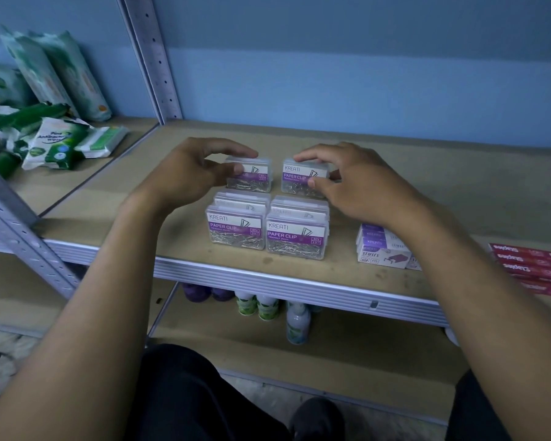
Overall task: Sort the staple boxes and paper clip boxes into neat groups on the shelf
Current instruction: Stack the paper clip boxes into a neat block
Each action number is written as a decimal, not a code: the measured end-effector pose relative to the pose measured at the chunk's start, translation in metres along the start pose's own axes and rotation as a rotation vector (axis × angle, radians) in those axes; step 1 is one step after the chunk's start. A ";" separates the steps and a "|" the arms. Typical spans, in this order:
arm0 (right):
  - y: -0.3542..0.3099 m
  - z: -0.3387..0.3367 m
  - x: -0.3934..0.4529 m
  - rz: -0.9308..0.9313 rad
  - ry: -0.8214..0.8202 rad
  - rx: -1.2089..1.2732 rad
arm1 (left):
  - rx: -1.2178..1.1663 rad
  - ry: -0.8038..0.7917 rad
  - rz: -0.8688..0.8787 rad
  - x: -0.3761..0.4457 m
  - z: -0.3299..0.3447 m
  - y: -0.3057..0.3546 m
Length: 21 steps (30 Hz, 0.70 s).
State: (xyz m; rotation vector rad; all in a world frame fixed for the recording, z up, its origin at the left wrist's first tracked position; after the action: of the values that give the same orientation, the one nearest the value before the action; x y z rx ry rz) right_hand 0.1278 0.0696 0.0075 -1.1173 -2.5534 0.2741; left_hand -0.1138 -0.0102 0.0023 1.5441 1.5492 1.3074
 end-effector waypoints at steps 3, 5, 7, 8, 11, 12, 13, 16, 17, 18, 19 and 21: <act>0.002 0.001 0.002 0.025 0.076 0.044 | 0.008 -0.010 0.014 -0.001 0.001 0.002; 0.003 0.002 0.002 0.051 0.110 0.069 | 0.011 -0.019 0.024 -0.001 0.001 0.003; 0.003 0.003 0.002 0.058 0.115 0.089 | -0.001 -0.024 0.030 -0.001 0.001 0.003; 0.002 0.003 0.002 0.057 0.116 0.101 | -0.017 -0.020 0.028 0.000 0.001 0.003; 0.000 -0.003 -0.001 0.047 0.122 0.131 | -0.039 -0.013 0.022 0.000 -0.004 0.004; 0.000 -0.005 -0.003 0.043 0.127 0.140 | -0.031 -0.018 0.026 -0.001 -0.005 0.005; -0.002 -0.008 -0.004 0.039 0.131 0.150 | -0.018 -0.025 0.033 -0.002 -0.007 0.005; -0.007 -0.016 -0.010 0.026 0.136 0.208 | -0.022 -0.042 0.059 -0.007 -0.011 0.009; -0.009 -0.018 -0.012 0.023 0.133 0.231 | -0.026 -0.045 0.067 -0.009 -0.011 0.010; -0.011 -0.020 -0.014 0.019 0.127 0.249 | -0.027 -0.050 0.072 -0.012 -0.011 0.012; -0.013 -0.022 -0.017 0.017 0.118 0.258 | -0.025 -0.058 0.076 -0.015 -0.010 0.013; -0.015 -0.025 -0.021 0.014 0.094 0.261 | -0.003 -0.076 0.080 -0.019 -0.010 0.015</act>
State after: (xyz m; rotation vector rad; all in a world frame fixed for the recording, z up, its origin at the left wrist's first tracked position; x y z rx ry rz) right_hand 0.1408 0.0454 0.0306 -1.0236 -2.3474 0.5284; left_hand -0.1141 -0.0332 0.0153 1.6497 1.4516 1.2783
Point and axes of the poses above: each hand's wrist, its own x-axis towards the middle knuckle, its own z-axis out of the palm, y = z × x, the point moved 1 cm from there along x, towards the middle knuckle, and after that the axes turned 12 degrees about -x, right-handed, at the moved point
